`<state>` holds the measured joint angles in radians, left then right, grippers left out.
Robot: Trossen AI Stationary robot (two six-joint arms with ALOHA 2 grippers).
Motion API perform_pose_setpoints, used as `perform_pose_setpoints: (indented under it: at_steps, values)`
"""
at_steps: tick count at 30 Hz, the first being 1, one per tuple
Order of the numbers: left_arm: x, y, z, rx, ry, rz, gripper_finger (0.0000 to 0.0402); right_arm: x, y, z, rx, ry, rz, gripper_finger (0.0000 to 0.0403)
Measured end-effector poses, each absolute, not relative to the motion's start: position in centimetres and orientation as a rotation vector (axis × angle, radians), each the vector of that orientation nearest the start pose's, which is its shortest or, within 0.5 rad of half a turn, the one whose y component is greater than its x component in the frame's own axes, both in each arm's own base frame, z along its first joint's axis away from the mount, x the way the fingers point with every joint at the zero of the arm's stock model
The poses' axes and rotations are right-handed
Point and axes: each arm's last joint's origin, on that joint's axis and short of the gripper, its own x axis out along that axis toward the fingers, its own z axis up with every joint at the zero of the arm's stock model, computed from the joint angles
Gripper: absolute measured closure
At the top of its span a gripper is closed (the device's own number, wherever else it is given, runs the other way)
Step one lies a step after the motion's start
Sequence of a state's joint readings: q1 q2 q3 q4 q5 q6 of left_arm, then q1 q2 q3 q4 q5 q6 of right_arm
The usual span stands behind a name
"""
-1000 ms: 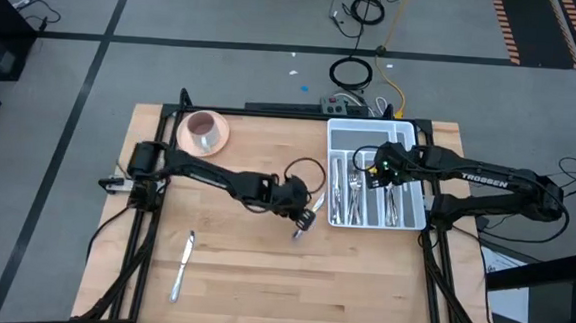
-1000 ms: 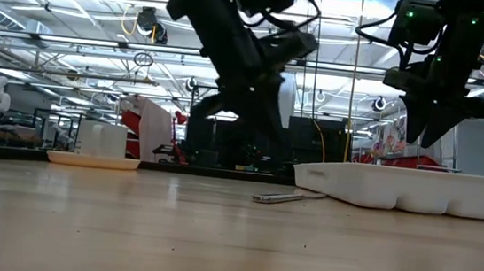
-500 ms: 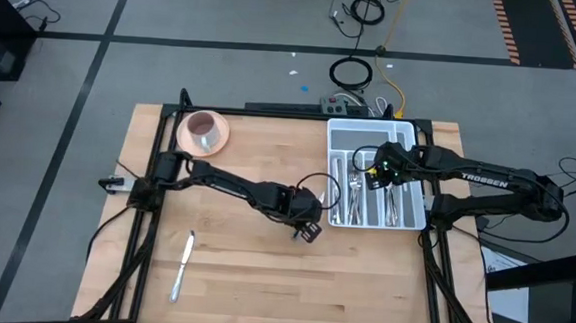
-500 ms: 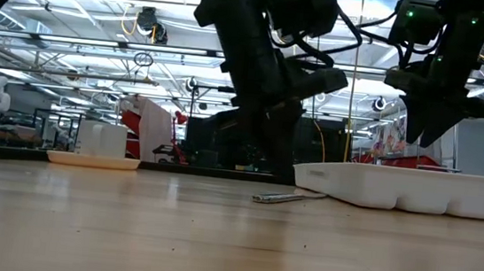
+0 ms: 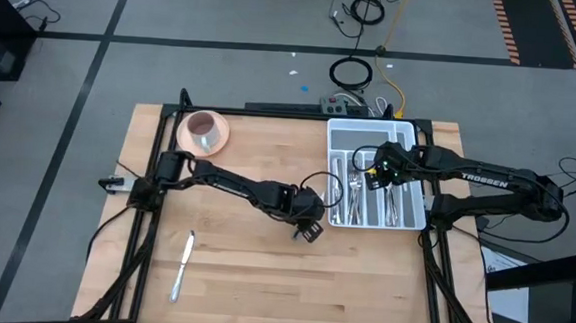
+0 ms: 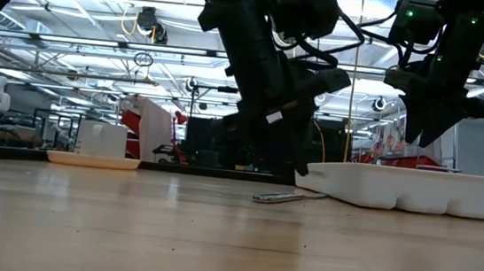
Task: Sort silverware
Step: Put the silver table knife into the silverware rack
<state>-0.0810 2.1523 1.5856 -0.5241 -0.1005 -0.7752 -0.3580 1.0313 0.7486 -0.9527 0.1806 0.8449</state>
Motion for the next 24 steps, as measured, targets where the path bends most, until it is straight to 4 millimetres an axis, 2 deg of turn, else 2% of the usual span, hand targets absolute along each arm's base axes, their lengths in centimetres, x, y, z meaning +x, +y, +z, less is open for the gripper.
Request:
perform_pose_setpoints:
  at_steps: [7,11,15,19,24]
  values:
    - [45.2,-3.7,13.4,-0.613,1.043,0.458,0.0251,15.6,-6.4,22.8,0.825,0.977,-0.966,0.0266]
    - [45.3,-3.8,11.6,-0.713,1.113,0.449,0.0258,15.6,-6.4,22.8,0.825,0.977,-0.966,0.0266]
    - [45.0,-3.9,10.1,-0.736,1.199,0.454,0.0303,15.6,-6.4,22.8,0.825,0.978,-0.966,0.0266]
    - [44.7,-3.9,10.0,-0.736,1.24,0.449,0.0373,15.6,-6.3,22.8,0.818,0.988,-0.945,0.0266]
    - [44.5,-4.0,10.0,-0.738,1.275,0.412,0.0398,15.6,-6.3,22.8,0.826,0.989,-0.93,0.0266]
